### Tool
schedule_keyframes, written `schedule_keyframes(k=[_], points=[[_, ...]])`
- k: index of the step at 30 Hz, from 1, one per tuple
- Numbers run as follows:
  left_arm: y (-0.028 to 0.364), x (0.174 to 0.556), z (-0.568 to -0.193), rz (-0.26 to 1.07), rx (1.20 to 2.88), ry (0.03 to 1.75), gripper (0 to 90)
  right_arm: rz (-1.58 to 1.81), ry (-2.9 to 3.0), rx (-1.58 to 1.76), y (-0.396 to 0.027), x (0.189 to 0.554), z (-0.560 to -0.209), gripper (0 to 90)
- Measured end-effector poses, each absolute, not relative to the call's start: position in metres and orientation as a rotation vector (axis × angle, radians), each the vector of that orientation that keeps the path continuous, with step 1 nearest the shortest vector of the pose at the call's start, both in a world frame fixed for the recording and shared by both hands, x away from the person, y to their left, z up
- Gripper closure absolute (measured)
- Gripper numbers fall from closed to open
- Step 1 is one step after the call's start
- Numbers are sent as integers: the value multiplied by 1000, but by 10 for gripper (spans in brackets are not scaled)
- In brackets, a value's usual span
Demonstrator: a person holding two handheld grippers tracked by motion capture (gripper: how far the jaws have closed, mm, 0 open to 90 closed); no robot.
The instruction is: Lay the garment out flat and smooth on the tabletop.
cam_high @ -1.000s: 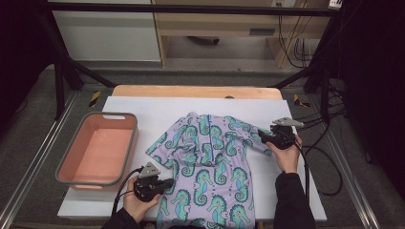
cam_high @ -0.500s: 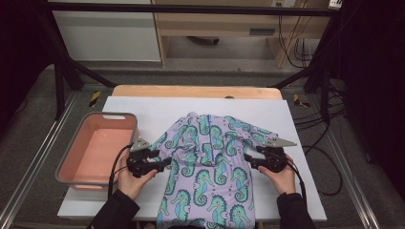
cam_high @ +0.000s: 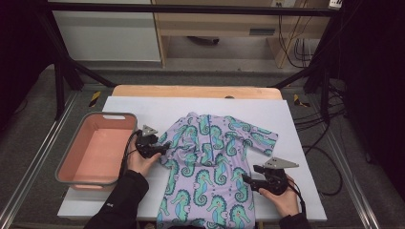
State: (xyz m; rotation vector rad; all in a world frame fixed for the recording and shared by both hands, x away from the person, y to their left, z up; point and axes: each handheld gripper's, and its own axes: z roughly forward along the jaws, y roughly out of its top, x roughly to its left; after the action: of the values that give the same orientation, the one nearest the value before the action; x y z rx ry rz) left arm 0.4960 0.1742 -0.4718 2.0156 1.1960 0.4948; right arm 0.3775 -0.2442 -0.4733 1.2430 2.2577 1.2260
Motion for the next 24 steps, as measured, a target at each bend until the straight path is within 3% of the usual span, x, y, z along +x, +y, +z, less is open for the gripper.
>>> schedule_keyframes(k=[9,12,15,17,20,24], points=[[173,508,-478,534,2039,1256,536,1132,2344,1207,-240,360,-481,473],[173,508,-477,540,2054,1248,661,1123,2338,1223,-240,359,-483,493],[169,506,-475,533,2083,1241,863,1111,2344,1219,-239,360,-483,508],[166,507,-472,539,2114,1247,895,1099,2342,1207,-238,359,-483,543],[165,507,-457,603,2105,1237,899,1080,2351,1181,-237,359,-482,644],[171,513,-431,715,2068,1247,899,1085,2372,1168,-238,359,-480,869]])
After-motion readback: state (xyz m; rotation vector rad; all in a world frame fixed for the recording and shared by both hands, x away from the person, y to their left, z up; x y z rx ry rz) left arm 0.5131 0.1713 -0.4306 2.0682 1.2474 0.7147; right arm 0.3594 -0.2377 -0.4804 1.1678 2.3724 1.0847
